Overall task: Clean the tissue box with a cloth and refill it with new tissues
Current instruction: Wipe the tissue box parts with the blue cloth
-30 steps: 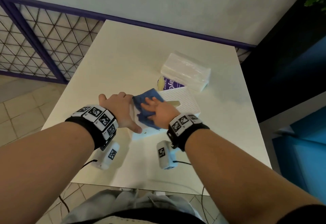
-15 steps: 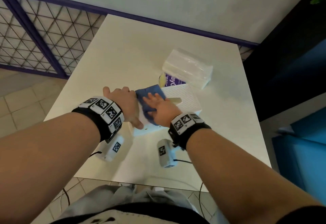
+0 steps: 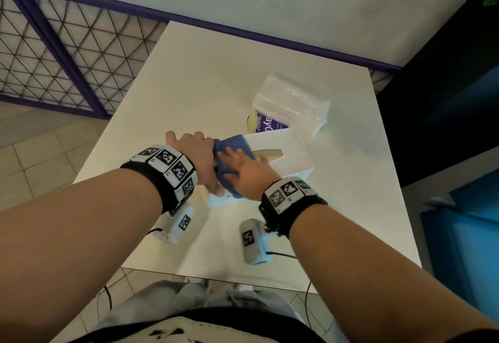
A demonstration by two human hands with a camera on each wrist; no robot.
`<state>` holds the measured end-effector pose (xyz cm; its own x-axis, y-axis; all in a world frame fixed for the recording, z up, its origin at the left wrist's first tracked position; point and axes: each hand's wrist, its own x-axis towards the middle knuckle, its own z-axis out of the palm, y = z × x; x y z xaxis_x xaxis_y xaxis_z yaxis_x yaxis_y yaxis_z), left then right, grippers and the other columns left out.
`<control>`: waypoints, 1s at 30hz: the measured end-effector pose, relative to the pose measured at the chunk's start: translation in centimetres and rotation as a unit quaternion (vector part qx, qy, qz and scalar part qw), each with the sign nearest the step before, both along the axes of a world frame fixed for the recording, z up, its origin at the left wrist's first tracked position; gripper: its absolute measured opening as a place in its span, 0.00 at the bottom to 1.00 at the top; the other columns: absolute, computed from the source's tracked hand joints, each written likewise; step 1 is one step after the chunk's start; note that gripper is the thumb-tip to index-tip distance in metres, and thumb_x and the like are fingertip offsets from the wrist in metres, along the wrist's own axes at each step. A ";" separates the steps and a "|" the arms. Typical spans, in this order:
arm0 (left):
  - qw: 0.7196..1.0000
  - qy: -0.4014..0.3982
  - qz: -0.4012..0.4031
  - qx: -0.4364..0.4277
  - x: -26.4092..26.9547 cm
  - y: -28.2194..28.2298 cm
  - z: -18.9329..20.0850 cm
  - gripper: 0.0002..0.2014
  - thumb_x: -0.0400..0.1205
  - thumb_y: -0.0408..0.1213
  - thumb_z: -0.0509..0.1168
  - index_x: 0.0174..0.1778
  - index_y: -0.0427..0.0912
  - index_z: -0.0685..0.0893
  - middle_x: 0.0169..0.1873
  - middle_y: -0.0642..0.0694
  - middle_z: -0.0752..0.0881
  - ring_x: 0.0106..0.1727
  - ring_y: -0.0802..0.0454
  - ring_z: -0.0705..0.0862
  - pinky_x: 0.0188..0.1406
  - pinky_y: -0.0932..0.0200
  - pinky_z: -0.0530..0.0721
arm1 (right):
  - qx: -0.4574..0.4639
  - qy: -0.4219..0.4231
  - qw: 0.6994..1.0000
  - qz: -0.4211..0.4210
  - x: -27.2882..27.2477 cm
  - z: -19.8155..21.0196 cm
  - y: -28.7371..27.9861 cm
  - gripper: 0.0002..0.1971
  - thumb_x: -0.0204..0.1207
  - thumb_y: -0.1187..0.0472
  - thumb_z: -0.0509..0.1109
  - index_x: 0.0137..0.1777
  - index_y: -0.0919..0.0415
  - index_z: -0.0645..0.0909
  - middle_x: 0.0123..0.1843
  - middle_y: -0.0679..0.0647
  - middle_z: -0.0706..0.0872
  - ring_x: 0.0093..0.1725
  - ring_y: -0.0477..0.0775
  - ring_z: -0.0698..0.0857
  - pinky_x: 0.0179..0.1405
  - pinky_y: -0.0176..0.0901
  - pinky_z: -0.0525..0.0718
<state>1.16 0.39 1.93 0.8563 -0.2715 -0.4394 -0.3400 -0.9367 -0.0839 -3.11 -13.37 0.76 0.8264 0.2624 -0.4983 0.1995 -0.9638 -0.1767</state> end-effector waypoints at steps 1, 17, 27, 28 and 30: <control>1.000 0.002 -0.003 0.002 0.0 0.1 0.0 0.51 0.50 0.76 0.72 0.65 0.50 0.72 0.58 0.50 0.77 0.61 0.46 0.78 0.61 0.41 0.65 | -0.010 -0.007 0.999 -0.037 0.1 -0.2 -1.8 0.30 0.85 0.45 0.48 0.85 0.47 0.43 0.87 0.46 0.41 0.86 0.52 0.45 0.82 0.68 0.43; 0.973 -0.064 -0.183 -0.127 -1.5 -0.2 -0.5 0.27 0.84 0.55 0.54 0.79 0.49 0.66 0.79 0.49 0.62 0.73 0.48 0.68 0.66 0.47 0.63 | 0.237 -0.144 0.861 -0.426 -0.7 2.9 -10.5 0.18 0.84 0.62 0.58 0.71 0.63 0.76 0.63 0.67 0.84 0.56 0.62 0.83 0.46 0.34 0.72; 0.943 0.007 -0.331 -0.017 -2.8 -5.1 -1.7 0.34 0.84 0.37 0.52 0.84 0.46 0.41 0.64 0.47 0.79 0.60 0.45 0.77 0.61 0.47 0.62 | 0.343 -0.202 0.750 -0.528 -4.4 3.2 -14.2 0.15 0.84 0.60 0.59 0.68 0.59 0.77 0.45 0.54 0.84 0.48 0.59 0.82 0.52 0.48 0.79; 0.946 0.013 -0.322 -0.023 -2.9 -5.4 -1.9 0.34 0.84 0.37 0.51 0.83 0.48 0.41 0.63 0.47 0.80 0.55 0.44 0.78 0.59 0.47 0.63 | 0.345 -0.200 0.758 -0.516 -4.4 3.5 -13.9 0.16 0.84 0.60 0.59 0.69 0.57 0.76 0.47 0.55 0.84 0.50 0.59 0.83 0.53 0.48 0.80; 0.959 0.033 -0.274 -0.065 -2.5 -5.7 -1.9 0.33 0.83 0.34 0.50 0.83 0.52 0.44 0.59 0.46 0.83 0.48 0.44 0.79 0.53 0.48 0.63 | 0.334 -0.196 0.785 -0.483 -4.4 3.9 -13.0 0.17 0.84 0.60 0.58 0.71 0.54 0.75 0.52 0.56 0.85 0.55 0.60 0.84 0.59 0.52 0.82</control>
